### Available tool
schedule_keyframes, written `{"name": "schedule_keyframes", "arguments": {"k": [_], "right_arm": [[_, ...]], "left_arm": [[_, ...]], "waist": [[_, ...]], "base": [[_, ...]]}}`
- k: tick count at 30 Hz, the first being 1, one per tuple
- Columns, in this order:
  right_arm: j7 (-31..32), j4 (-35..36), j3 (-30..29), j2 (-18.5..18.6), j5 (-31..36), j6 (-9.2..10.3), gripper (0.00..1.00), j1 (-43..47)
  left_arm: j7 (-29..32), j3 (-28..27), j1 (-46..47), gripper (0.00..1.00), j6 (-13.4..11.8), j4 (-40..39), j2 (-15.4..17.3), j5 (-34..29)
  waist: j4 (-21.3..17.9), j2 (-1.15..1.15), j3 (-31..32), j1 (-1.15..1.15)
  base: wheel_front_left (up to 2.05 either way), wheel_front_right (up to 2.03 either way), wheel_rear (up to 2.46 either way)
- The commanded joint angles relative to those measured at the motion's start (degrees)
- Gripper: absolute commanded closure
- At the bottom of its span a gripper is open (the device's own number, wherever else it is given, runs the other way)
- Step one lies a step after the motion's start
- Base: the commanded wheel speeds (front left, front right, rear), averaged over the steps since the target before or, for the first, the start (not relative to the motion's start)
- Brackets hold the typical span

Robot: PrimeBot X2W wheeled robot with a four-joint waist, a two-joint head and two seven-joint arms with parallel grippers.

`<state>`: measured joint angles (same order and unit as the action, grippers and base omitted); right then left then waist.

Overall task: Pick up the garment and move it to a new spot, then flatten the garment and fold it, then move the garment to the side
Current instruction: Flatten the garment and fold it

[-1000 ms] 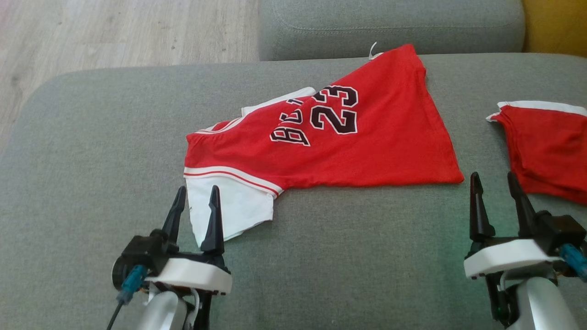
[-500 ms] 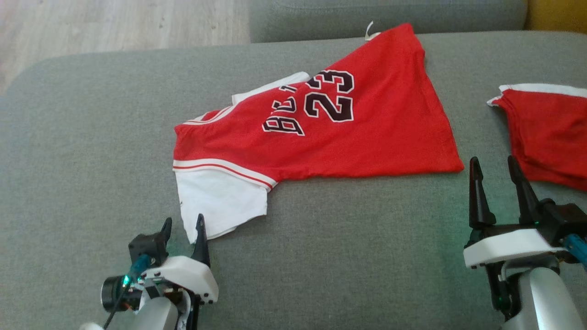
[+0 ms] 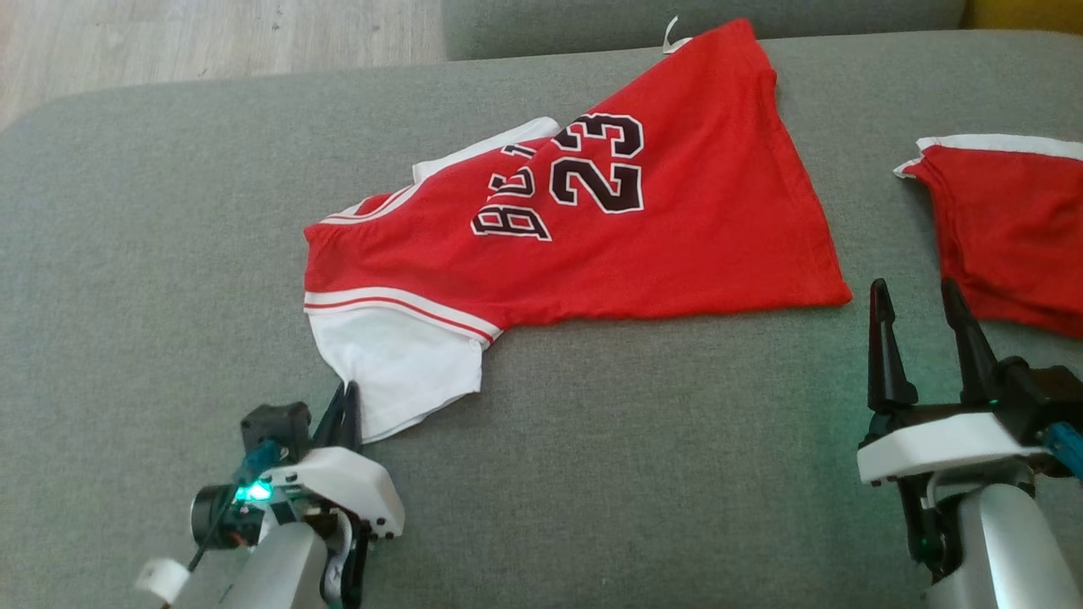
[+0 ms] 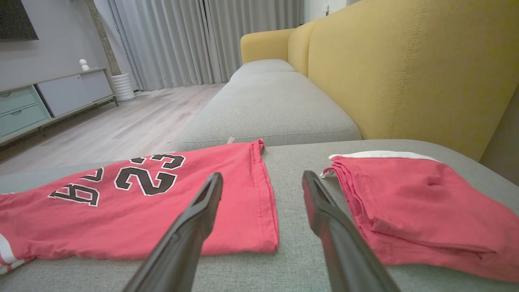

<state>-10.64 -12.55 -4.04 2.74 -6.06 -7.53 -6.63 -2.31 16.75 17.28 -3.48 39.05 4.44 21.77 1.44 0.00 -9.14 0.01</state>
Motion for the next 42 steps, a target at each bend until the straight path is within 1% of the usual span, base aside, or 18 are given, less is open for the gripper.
{"name": "schedule_keyframes", "arguments": {"k": [1, 5, 9, 13, 17, 23, 28, 31, 32, 33, 34, 38, 42], "right_arm": [[0.1, 1.2, 1.1, 0.1, -0.3, 0.04, 0.0, -2.7], [2.1, -1.1, 0.1, 0.1, 0.7, 0.04, 0.0, -3.8], [4.5, -4.5, -2.0, 0.1, 1.1, 0.04, 0.0, -5.9], [6.9, -9.5, -4.6, 0.1, 0.9, 0.04, 0.0, -9.0], [9.5, -16.4, -6.3, 0.1, -0.7, 0.04, 0.0, -12.7], [10.2, -25.4, -5.1, 0.1, -1.3, 0.04, 0.0, -16.8], [9.6, -31.4, -4.3, 0.1, -1.0, 0.04, 0.0, -19.0], [9.1, -34.5, -3.2, 0.1, -2.1, 0.04, 0.0, -20.4], [9.0, -35.4, -2.7, 0.1, -2.6, 0.04, 0.52, -20.8], [9.0, -35.4, -2.7, 0.1, -2.6, 0.04, 0.52, -20.8], [8.7, -36.1, -2.1, 0.1, -3.0, 0.04, 1.0, -21.3], [7.5, -37.7, 0.6, 0.1, -4.1, 0.04, 1.0, -22.7], [4.5, -36.2, 3.1, 0.1, -4.4, 0.04, 1.0, -23.6]], "left_arm": [[-2.0, -1.7, 0.8, 1.0, 0.0, -1.6, 0.6, 0.8], [-8.6, -3.8, 1.4, 1.0, -0.2, -5.7, 0.6, 1.7], [-11.8, -5.4, 1.6, 1.0, -0.1, -11.0, 0.7, 1.7], [-12.5, -6.4, 0.8, 1.0, -0.1, -16.0, 0.4, 1.2], [-12.6, -5.5, -0.1, 1.0, 0.6, -18.2, 0.0, 0.5], [-12.7, -4.1, -0.6, 1.0, 1.4, -18.6, -0.5, 0.0], [-12.7, -3.6, -0.6, 1.0, 1.7, -18.8, -0.7, -0.2], [-12.7, -3.5, -0.5, 1.0, 1.9, -18.8, -0.7, -0.3], [-12.7, -3.5, -0.4, 1.0, 1.9, -18.8, -0.7, -0.3], [-12.7, -3.5, -0.4, 1.0, 1.9, -18.8, -0.7, -0.3], [-12.7, -3.5, -0.4, 1.0, 1.9, -18.8, -0.7, -0.4], [-12.7, -4.2, -0.2, 1.0, 1.8, -18.7, -0.4, -0.3], [-12.7, -5.5, -0.1, 1.0, 1.8, -19.0, -0.1, 0.3]], "waist": [[0.2, 0.0, 0.2, -0.01], [0.9, 0.0, 0.6, -0.01], [2.2, 0.0, 0.5, -0.01], [3.6, 0.0, 0.2, -0.01], [4.9, 0.0, -0.3, -0.01], [6.6, 0.0, -1.2, -0.01], [7.3, 0.0, -1.8, -0.01], [7.6, 0.0, -2.0, -0.01], [7.7, 0.0, -2.1, -0.01], [7.7, 0.0, -2.1, -0.01], [7.7, 0.0, -2.1, -0.01], [7.3, 0.0, -2.1, -0.01], [6.2, 0.0, -0.9, -0.01]], "base": [[0.0, 0.0, 0.0], [0.0, 0.0, 0.0], [0.0, 0.0, 0.0], [0.0, 0.0, 0.0], [0.0, 0.0, 0.0], [0.0, 0.0, 0.0], [0.0, 0.0, 0.0], [0.0, 0.0, 0.0], [0.0, 0.0, 0.0], [0.0, 0.0, 0.0], [0.0, 0.0, 0.0], [0.0, 0.0, 0.0], [0.0, 0.0, 0.0]]}}
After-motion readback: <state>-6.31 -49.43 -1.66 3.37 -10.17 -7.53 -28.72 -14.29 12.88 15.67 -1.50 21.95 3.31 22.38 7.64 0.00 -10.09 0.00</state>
